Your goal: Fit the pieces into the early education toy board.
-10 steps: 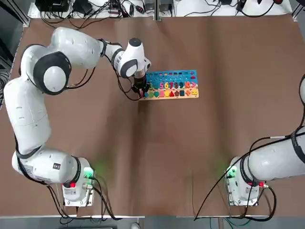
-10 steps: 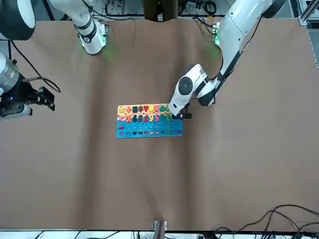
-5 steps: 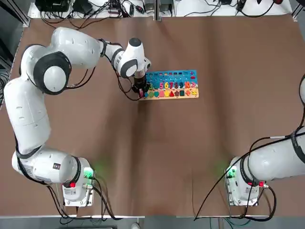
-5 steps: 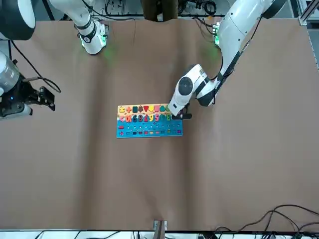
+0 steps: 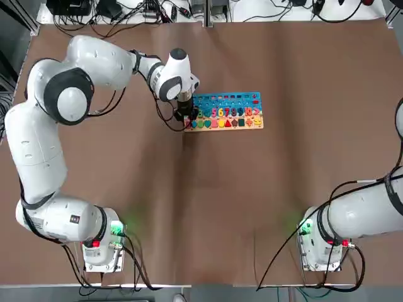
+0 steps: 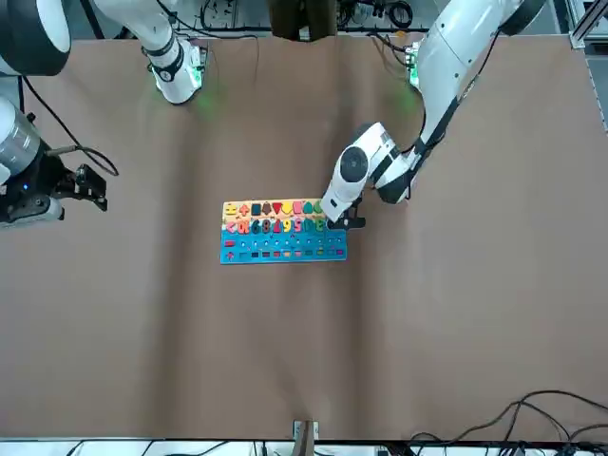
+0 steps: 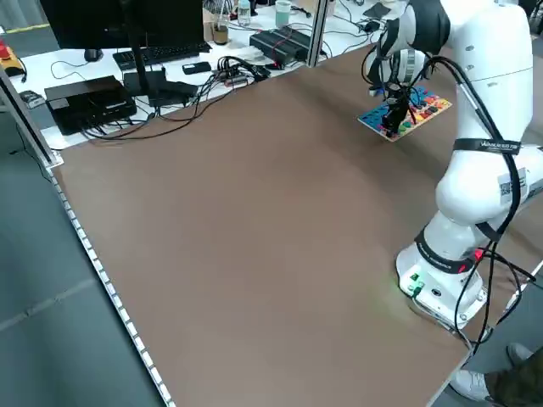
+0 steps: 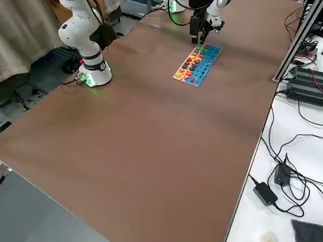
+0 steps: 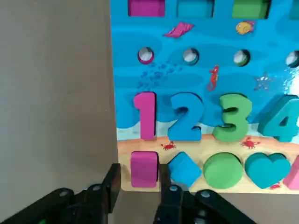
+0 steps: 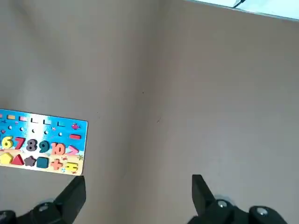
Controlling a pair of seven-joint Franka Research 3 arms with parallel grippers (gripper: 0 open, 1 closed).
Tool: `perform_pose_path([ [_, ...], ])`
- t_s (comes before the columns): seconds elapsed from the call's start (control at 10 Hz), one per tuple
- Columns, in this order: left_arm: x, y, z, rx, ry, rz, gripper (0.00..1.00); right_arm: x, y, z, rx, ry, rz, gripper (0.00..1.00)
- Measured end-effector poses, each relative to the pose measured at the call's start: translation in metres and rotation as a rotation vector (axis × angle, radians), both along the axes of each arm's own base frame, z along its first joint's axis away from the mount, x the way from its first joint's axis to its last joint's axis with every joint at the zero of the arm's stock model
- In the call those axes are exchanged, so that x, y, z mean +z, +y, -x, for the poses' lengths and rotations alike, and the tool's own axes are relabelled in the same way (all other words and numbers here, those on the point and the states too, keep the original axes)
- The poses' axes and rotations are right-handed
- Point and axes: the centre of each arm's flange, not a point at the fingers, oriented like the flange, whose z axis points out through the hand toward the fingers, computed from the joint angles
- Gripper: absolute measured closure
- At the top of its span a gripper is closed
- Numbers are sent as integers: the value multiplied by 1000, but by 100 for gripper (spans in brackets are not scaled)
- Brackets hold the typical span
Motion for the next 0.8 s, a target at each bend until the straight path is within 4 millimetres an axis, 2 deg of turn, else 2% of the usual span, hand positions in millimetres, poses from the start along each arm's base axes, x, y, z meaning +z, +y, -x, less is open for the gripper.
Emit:
perform_pose_path([
  [0.5,6,-5,1,-7,-7,6,59,0,0,0,1,-1,0,0],
  [0.6,17,-4,-4,-1,-26,10,59,0,0,0,0,-1,0,0],
  [0.8,62,13,-30,34,-94,5,58,1,0,0,0,-1,-1,0],
])
